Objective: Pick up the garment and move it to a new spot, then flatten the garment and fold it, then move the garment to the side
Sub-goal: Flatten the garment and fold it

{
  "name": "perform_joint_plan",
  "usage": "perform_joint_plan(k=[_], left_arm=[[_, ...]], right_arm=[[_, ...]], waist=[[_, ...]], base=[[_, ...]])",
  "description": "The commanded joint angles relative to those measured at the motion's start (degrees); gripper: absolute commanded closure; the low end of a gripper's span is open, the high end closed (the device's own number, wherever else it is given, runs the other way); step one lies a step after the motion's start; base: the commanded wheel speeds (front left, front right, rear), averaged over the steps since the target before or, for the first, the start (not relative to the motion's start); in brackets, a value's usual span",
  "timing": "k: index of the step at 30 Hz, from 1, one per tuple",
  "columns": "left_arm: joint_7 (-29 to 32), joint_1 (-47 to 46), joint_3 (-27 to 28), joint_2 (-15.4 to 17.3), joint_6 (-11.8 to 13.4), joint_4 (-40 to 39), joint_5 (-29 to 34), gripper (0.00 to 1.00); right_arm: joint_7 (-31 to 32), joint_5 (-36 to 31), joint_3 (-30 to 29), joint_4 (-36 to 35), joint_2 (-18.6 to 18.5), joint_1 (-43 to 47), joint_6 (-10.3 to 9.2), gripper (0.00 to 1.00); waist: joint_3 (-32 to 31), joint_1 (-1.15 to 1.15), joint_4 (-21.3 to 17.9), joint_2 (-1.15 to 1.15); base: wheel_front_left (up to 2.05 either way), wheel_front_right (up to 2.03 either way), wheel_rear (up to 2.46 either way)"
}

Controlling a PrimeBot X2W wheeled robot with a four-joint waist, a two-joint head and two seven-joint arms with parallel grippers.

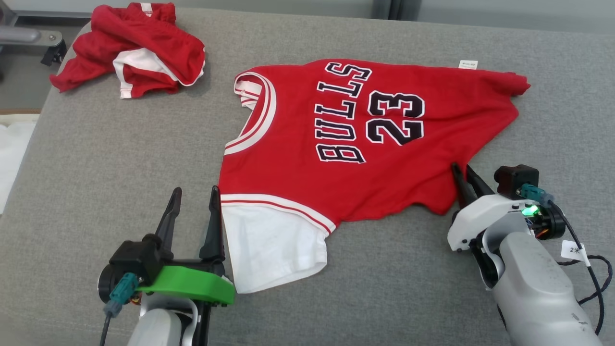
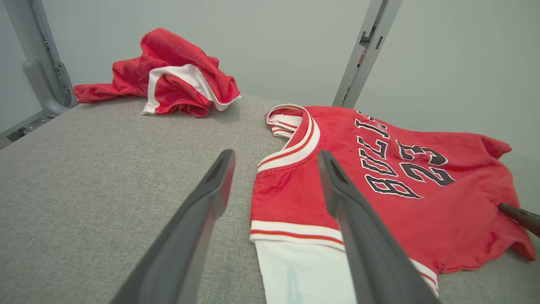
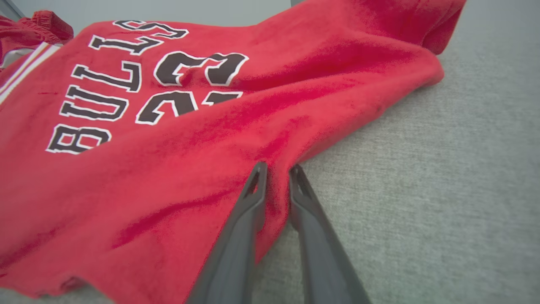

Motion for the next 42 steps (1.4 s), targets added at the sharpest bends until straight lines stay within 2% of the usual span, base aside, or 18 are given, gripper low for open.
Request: perform_joint_plan(k=[1,5,14,17,21,24,28,35,36,37,38,39,42], left_arm=[[-0.19,0.44,0.10,0.17,-0.06,0.18,0.66,0.00],[-0.19,1.36,0.02,0.18,-0.06,0.34,0.86,0.00],[-0.19,2.44,-0.02,0.18,-0.41,0.57,1.03,0.00],[-0.19,2.22,-0.05,0.18,-0.45,0.41,0.97,0.00],[-0.19,1.24,-0.64,0.18,-0.57,0.37,0.51,0.00],[-0.19,0.60,-1.03,0.18,-0.57,0.43,0.14,0.00],[-0.19,-0.13,-1.23,0.18,-0.33,0.38,-0.30,0.00],[-0.19,-0.40,-0.73,0.17,-0.02,0.26,-0.47,0.00],[-0.19,-0.43,-0.66,0.17,0.07,0.22,-0.46,0.00],[-0.19,-0.45,-0.65,0.17,0.11,0.16,-0.46,0.00],[-0.19,-0.44,-0.63,0.17,0.15,0.08,-0.41,0.00],[-0.19,-0.39,-0.54,0.17,0.24,0.05,-0.28,0.00],[-0.19,-0.28,-0.30,0.18,0.18,0.19,0.08,0.00]], right_arm=[[-0.44,-0.31,-0.92,0.01,-0.31,-0.36,-0.04,1.00],[-0.51,-2.29,-5.13,-3.25,-0.74,0.87,-0.05,1.00],[-0.02,-9.63,-19.18,-17.50,-1.20,6.86,-0.06,1.00],[2.18,-11.33,-20.74,-21.77,-0.68,7.22,-0.06,1.00],[5.66,-13.38,-17.84,-24.88,-0.40,5.19,-0.06,1.00],[8.07,-13.68,-12.98,-23.54,-0.18,3.77,-0.06,1.00],[9.59,-10.13,-4.88,-19.13,-0.27,2.18,-0.06,1.00],[8.47,-2.70,10.06,-13.97,-0.35,2.23,-0.06,1.00],[7.94,-1.78,11.38,-13.70,-0.36,2.15,-0.06,0.89],[7.46,-1.32,12.21,-13.61,-0.33,2.04,-0.06,0.56],[6.88,-0.89,12.84,-13.62,-0.33,1.91,-0.06,0.18],[6.12,-0.21,13.56,-13.84,-0.29,1.73,-0.06,0.00],[4.51,0.91,14.59,-15.00,-0.31,1.18,-0.06,0.00]], waist=[[-0.52,0.00,-0.47,0.00],[-1.54,0.00,-1.31,0.00],[-2.88,0.00,-2.73,0.00],[-2.58,0.00,-2.87,0.00],[-1.86,0.00,-2.40,0.00],[-1.28,0.00,-1.59,0.00],[-0.44,0.00,-0.27,0.00],[0.30,0.00,0.12,0.00],[0.35,0.00,-0.04,0.00],[0.34,0.00,-0.20,0.00],[0.33,0.00,-0.38,0.00],[0.28,0.00,-0.69,0.00],[0.05,0.00,-1.46,0.00]], base=[[0.00,0.00,0.00],[0.00,0.00,0.00],[0.00,0.00,0.00],[0.00,0.00,0.00],[0.00,0.00,0.00],[0.00,0.00,0.00],[0.00,0.00,0.00],[0.00,0.00,0.00],[0.00,0.00,0.00],[0.00,0.00,0.00],[0.00,0.00,0.00],[0.00,0.00,0.00],[0.00,0.00,0.00]])
